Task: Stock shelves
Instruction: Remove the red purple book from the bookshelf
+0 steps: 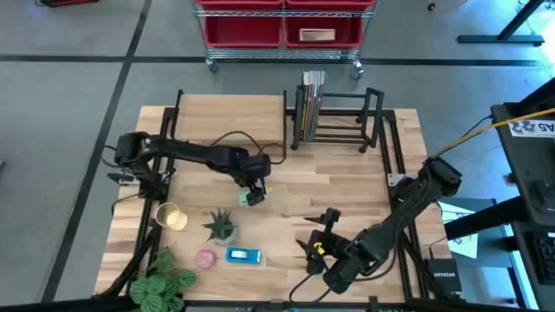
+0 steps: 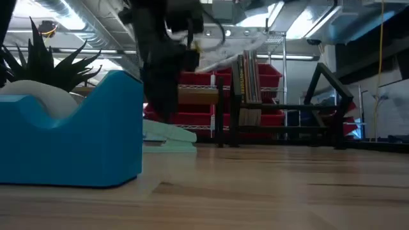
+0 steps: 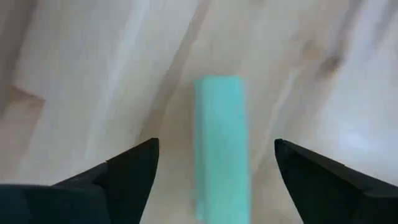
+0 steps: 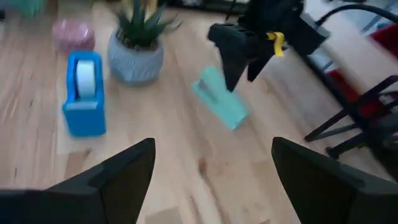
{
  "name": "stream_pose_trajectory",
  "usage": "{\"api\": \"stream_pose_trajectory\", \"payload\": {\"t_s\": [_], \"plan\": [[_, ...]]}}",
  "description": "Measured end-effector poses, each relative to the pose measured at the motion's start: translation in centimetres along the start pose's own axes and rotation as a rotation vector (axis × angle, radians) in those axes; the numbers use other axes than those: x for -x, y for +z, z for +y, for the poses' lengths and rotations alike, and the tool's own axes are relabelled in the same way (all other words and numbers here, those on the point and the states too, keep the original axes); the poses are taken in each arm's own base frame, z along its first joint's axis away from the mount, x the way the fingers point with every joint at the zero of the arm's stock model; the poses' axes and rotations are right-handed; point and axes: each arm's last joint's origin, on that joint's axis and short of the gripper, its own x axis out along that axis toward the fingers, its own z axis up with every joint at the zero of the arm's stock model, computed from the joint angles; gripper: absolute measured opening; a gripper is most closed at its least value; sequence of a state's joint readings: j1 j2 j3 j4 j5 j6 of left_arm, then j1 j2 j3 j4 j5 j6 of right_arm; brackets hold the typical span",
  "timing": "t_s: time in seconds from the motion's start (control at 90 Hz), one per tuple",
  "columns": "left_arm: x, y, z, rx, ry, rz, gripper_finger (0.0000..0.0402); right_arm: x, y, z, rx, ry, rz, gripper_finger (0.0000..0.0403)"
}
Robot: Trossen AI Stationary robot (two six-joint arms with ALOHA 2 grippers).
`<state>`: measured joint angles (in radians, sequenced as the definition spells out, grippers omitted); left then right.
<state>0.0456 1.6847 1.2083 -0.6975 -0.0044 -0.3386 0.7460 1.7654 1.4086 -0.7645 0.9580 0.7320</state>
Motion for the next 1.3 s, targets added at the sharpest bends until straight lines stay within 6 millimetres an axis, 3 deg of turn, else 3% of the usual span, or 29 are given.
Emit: {"api": "stream_pose_trajectory", "payload": {"t_s": [0.267, 0.433, 0.567, 0.756, 0.944, 1.1, 1.3], "plan": [[6.9, -1.2, -2.4, -0.041, 0.019, -0.242, 0.0308, 1.3, 2.6, -3.0, 0.003, -0.126, -0.016, 0.0308], [10.6, -3.1, -5.3, -0.087, 0.044, -0.443, 0.0308, 1.6, 3.9, -7.4, 0.01, -0.173, 0.067, 0.0308], [11.7, -5.2, -8.2, -0.135, 0.096, -0.545, 0.0308, 1.1, 4.9, -11.5, -0.012, -0.249, 0.13, 0.0308], [11.6, -8.3, -12.0, -0.152, 0.184, -0.644, 0.0308, -1.8, 5.6, -16.7, -0.068, -0.391, 0.222, 0.0308], [10.1, -11.0, -15.1, -0.088, 0.281, -0.774, 0.0308, -5.4, 3.1, -21.7, -0.19, -0.538, 0.319, 0.0308], [8.0, -12.9, -17.2, -0.071, 0.308, -0.818, 0.0308, -6.3, 1.3, -23.1, -0.273, -0.537, 0.201, 0.0308], [5.5, -14.1, -18.4, -0.085, 0.336, -0.814, 0.0308, -8.9, -1.5, -24.9, -0.415, -0.366, 0.096, 0.0306]]}}
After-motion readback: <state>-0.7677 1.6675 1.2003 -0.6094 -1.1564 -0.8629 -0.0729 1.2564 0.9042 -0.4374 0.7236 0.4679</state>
